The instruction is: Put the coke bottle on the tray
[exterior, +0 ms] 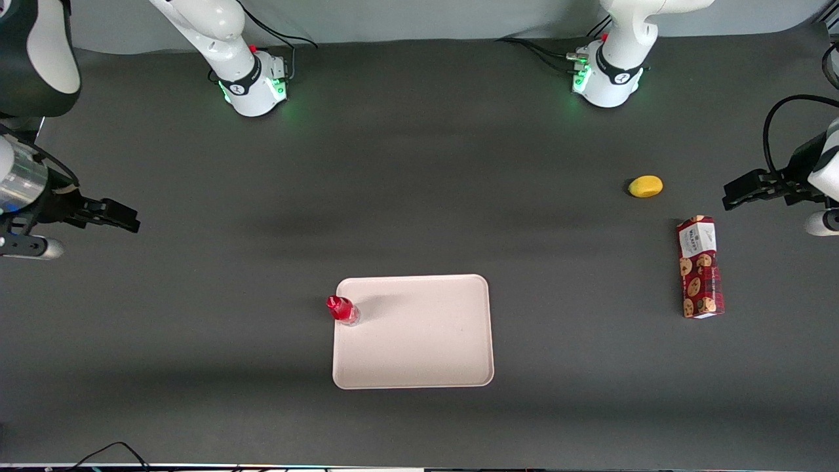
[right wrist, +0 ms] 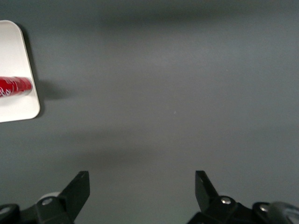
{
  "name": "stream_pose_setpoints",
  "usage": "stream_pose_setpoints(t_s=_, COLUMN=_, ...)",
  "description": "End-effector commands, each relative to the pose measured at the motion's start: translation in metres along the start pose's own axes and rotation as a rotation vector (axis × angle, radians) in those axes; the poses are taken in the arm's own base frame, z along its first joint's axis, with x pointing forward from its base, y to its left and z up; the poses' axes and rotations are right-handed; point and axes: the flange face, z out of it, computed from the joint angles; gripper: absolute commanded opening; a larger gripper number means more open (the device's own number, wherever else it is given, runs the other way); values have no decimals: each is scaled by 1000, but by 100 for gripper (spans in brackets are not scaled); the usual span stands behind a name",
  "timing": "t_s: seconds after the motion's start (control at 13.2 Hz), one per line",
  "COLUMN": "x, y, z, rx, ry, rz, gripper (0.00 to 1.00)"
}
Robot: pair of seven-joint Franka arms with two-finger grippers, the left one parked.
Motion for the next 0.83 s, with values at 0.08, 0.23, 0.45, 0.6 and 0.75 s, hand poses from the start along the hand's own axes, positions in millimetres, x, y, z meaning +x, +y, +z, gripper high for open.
stream_pose_setpoints(t_s=0.08, x=-52, y=6, z=-32, rx=95, ry=45, rz=-42, gripper=100)
stream_pose_setpoints(t_s=0.23, x=-66, y=22, z=-39, rx=117, ry=57, rz=4, gripper=100)
stream_pose_setpoints(t_s=0.45, x=-72, y=20, z=-48, rx=130, ry=75, rz=0, gripper=100)
stream_pose_setpoints(t_s=0.6, x=-66, y=21, z=-52, rx=130, ry=86, rz=5, gripper=100)
stream_pose_setpoints(t_s=0.75, x=-49, y=11, z=-48, rx=120, ry=81, rz=-1, gripper=100)
